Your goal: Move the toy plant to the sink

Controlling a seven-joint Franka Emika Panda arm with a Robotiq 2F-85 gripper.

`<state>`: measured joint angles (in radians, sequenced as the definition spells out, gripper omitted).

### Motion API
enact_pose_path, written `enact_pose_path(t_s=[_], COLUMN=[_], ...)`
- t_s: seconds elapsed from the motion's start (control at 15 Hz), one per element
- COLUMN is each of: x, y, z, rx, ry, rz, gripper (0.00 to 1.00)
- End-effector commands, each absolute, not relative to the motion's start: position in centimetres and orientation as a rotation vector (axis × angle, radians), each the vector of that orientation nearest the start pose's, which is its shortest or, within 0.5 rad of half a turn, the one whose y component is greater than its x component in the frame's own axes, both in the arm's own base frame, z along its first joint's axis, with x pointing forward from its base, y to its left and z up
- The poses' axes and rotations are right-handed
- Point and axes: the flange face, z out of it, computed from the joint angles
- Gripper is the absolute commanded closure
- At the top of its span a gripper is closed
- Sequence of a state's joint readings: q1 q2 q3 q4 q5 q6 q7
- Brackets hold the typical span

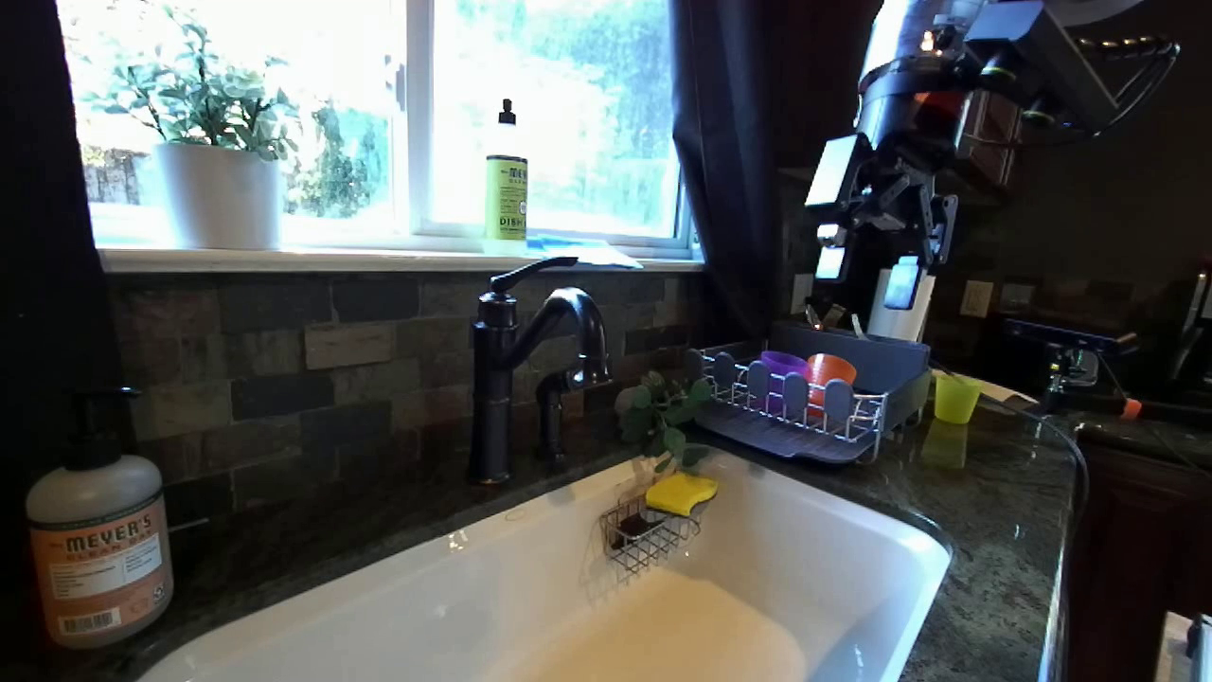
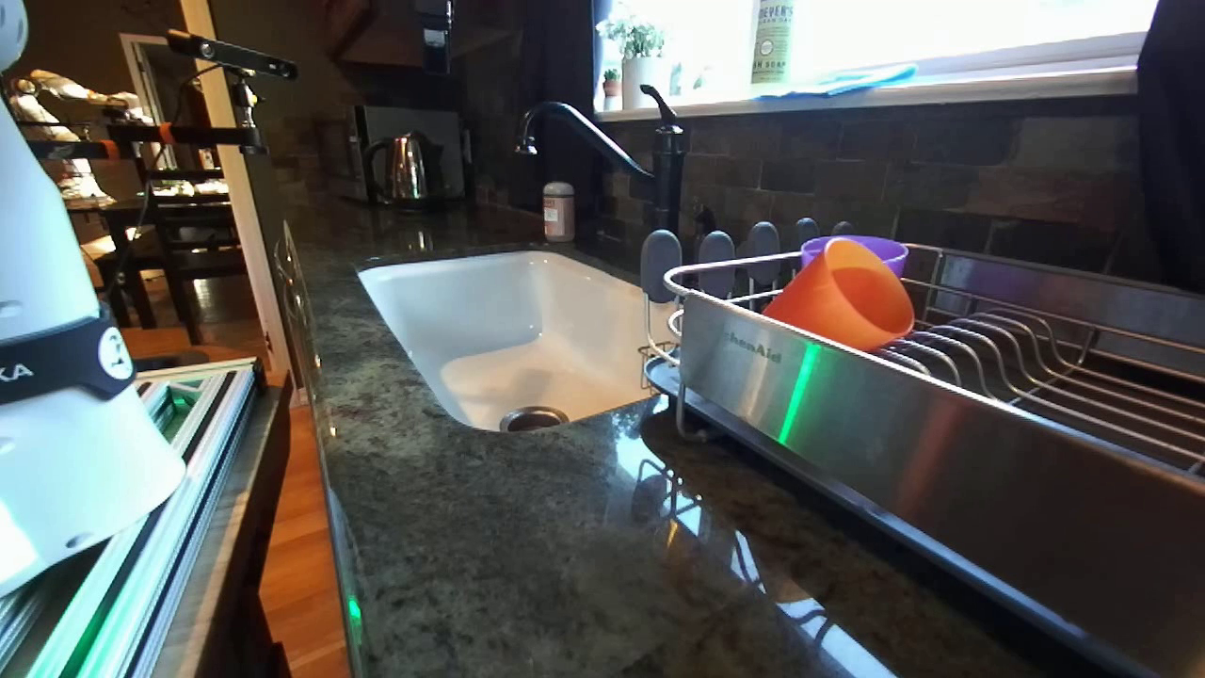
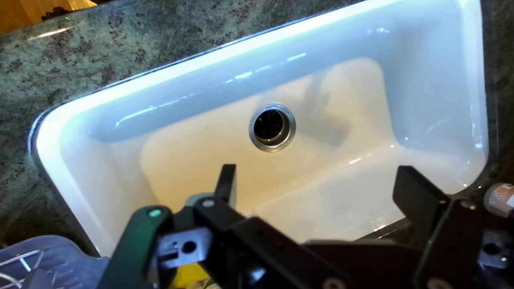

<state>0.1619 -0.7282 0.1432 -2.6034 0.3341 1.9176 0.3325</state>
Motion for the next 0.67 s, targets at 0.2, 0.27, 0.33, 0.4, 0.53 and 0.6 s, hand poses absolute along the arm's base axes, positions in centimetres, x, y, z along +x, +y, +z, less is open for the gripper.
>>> enact_pose_path(t_s=[0.2,0.27,0.33,0.4,0.53,0.6], x=[33.0,33.7,34.3,35.1,36.8,37.4], y=[8.6,6.9,5.4,3.8,1.2,0.5], z=[45.7,44.8,44.1,43.5,42.5,42.0], rx=[-2.936,-2.954,-2.979,-3.004,-3.068,-3.100], ry=[0.196,0.152,0.110,0.057,-0.066,-0.136], rz=[-0.034,-0.024,-0.006,0.020,0.068,0.076], gripper=[0.00,0.00,0.00,0.00,0.00,0.00])
